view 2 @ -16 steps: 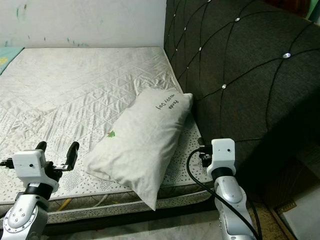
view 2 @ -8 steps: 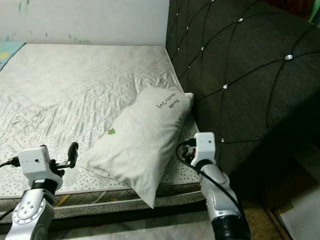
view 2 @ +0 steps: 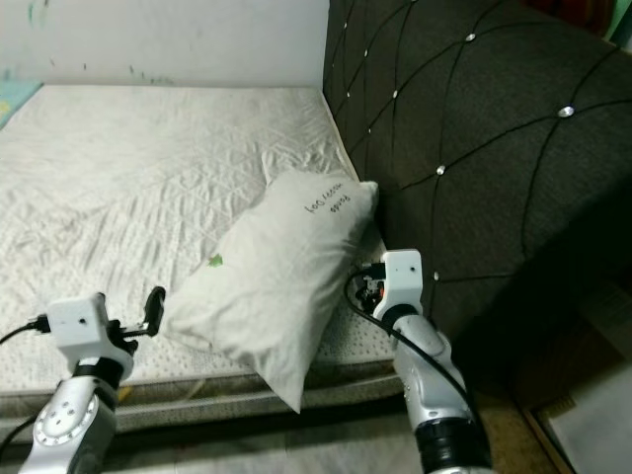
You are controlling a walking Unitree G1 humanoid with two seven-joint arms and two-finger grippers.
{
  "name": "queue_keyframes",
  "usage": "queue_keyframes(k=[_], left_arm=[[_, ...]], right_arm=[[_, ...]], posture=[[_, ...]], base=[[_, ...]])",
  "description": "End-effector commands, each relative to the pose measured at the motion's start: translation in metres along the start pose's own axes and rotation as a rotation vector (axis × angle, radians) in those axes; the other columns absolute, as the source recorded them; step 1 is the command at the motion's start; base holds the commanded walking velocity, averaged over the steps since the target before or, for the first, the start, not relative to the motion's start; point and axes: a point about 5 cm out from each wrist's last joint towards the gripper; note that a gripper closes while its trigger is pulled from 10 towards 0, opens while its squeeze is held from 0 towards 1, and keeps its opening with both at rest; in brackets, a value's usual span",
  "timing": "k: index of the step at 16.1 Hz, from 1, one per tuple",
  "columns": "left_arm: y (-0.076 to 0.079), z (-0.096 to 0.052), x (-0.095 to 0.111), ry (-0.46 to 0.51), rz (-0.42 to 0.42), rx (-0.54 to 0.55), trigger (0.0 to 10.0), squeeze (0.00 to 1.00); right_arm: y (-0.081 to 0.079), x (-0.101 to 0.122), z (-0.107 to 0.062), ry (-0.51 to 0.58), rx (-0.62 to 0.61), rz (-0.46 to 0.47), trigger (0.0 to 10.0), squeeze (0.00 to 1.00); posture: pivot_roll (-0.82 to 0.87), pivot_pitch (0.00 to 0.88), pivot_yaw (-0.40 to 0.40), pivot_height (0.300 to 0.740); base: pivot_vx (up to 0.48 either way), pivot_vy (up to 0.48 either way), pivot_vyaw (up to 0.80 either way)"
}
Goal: Clean up the room
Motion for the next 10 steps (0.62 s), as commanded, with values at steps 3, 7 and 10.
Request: queue_keyframes(k=[3, 7, 10], left_arm=[[0.002, 0.001, 0.003, 0.002, -0.017, 0.001, 10.0, 0.0], [0.009, 0.0, 0.002, -0.008, -0.013, -0.066, 10.0, 0.0], [0.008, 0.001, 0.002, -0.009, -0.03, -0.06, 10.0, 0.0]], right_arm=[[0.001, 0.002, -0.001, 0.006, -0.006, -0.038, 10.0, 0.0], [0.0, 0.001, -0.002, 0.01, -0.015, -0.015, 10.0, 0.0], [0.0, 0.0, -0.001, 0.007, -0.003, 0.007, 10.0, 0.0]], posture=[[0.06, 0.143, -0.059, 0.74], [0.06, 0.141, -0.058, 0.74], [0.07, 0.134, -0.06, 0.74]], base=[[0.0, 0.0, 0.0], [0.0, 0.0, 0.0], [0.0, 0.0, -0.53]])
Point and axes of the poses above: a point about 5 cm out from each wrist's last joint towards the gripper, its own z axis pointing out of the wrist towards the gripper, its own x axis along the axis of the wrist's last joint, y = z × x, and after that the axes turned 5 degrees about -z, right-handed
